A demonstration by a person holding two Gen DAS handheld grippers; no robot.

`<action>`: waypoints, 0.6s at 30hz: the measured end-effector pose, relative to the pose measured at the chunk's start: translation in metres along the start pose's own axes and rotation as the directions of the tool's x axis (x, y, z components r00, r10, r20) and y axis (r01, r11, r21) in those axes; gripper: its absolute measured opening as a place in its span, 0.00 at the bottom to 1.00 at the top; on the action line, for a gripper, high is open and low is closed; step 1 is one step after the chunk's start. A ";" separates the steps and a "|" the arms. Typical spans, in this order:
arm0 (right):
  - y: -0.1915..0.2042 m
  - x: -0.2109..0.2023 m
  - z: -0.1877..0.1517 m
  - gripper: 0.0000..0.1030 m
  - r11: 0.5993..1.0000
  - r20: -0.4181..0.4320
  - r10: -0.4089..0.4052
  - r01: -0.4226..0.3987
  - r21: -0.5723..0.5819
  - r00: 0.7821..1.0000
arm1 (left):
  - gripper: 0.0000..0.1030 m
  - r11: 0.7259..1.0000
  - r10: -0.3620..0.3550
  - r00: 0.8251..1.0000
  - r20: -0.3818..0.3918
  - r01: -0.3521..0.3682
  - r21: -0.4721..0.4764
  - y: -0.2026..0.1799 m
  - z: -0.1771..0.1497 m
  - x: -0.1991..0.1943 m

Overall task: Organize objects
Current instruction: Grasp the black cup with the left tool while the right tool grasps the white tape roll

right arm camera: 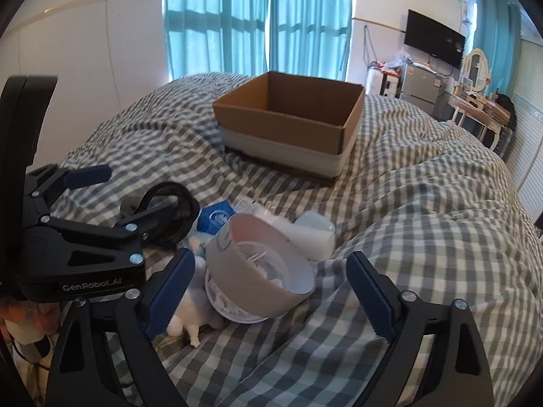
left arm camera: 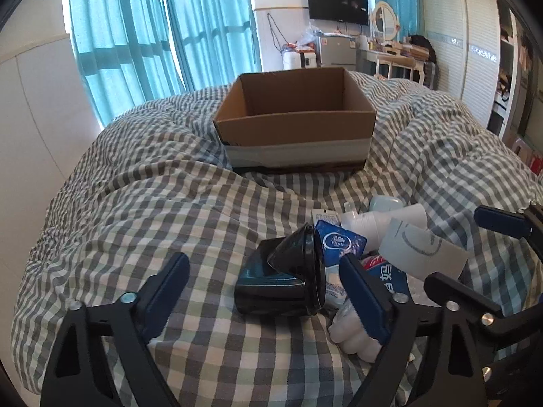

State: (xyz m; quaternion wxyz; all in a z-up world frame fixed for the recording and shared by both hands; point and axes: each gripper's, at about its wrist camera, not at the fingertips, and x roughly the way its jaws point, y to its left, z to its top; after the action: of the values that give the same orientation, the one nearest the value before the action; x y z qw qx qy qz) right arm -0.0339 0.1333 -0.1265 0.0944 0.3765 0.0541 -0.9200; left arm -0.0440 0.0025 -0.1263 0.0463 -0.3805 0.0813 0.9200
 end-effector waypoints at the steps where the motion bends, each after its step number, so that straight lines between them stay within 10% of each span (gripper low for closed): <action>1: 0.002 0.003 -0.001 0.76 1.000 -0.011 0.004 -0.004 -0.009 1.000 | 0.78 1.000 -0.001 1.000 -0.011 0.001 0.005 -0.001 -0.001 0.002; 5: 0.005 0.011 -0.005 0.61 0.999 -0.038 0.022 -0.023 -0.024 0.999 | 0.50 1.000 -0.019 0.998 -0.056 0.020 0.014 -0.002 -0.003 0.013; 18: 0.003 -0.014 0.004 0.25 0.999 0.036 0.034 -0.033 -0.043 0.999 | 0.48 1.000 -0.007 1.000 -0.028 0.007 0.022 -0.002 0.000 0.005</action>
State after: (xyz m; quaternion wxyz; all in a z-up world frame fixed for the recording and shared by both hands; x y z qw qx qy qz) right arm -0.0262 0.1311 -0.1138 0.1188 0.3581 0.0656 -0.9238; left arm -0.0470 0.0046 -0.1301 0.0527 -0.3931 0.0909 0.9135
